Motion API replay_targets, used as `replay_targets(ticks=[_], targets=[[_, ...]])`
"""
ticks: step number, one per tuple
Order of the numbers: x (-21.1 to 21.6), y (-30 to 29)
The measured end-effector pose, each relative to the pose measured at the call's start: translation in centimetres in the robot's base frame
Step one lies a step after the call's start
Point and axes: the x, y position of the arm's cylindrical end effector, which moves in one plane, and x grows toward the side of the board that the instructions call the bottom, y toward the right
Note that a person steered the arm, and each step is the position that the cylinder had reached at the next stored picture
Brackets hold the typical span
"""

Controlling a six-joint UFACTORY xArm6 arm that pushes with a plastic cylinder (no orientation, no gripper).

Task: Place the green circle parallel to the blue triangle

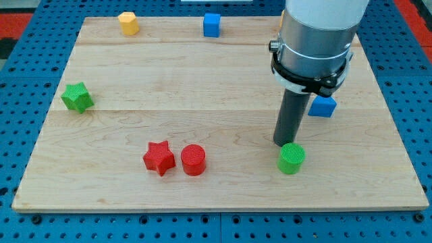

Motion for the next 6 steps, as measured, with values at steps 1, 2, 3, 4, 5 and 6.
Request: replay_targets(ticks=[1, 2, 3, 4, 5, 6], targets=[[0.9, -4.1], [2.4, 0.3], [3.2, 5.1], [3.6, 5.4], [3.6, 4.2], [3.6, 3.2]])
